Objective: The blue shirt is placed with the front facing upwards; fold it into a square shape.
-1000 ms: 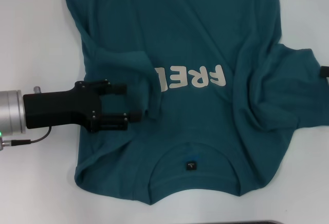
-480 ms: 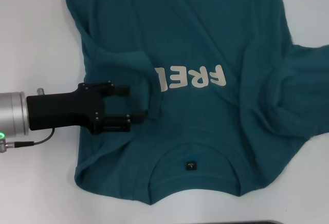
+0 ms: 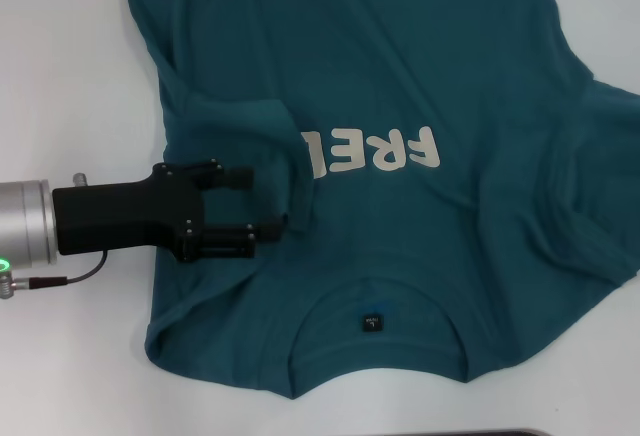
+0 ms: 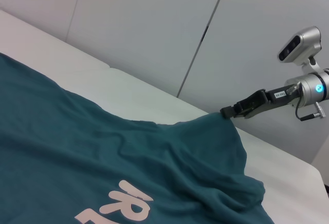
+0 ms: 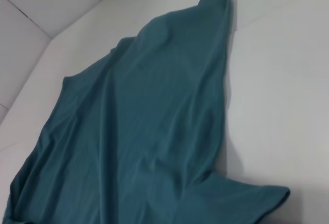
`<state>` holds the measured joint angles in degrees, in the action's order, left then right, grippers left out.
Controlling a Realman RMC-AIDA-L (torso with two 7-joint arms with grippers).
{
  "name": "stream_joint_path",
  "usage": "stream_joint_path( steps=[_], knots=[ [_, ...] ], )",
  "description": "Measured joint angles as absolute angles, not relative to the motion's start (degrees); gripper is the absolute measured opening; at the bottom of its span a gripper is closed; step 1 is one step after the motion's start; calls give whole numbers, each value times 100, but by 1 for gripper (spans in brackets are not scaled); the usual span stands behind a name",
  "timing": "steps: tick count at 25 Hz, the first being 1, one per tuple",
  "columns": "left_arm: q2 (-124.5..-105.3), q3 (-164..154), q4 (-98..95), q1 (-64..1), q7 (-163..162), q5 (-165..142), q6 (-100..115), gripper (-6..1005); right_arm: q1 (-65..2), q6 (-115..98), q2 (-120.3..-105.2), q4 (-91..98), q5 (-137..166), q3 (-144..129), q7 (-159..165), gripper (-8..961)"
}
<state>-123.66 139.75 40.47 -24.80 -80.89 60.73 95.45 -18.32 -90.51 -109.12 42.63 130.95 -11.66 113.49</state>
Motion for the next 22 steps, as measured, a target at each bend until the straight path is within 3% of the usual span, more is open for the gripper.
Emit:
stream_joint_path(
  steps=[22],
  knots=[
    [-12384,13835,4043,-2521,-8209,6081,9554,874,-1764,-9334,-10896,4553,13096,-830,11355,0]
  ],
)
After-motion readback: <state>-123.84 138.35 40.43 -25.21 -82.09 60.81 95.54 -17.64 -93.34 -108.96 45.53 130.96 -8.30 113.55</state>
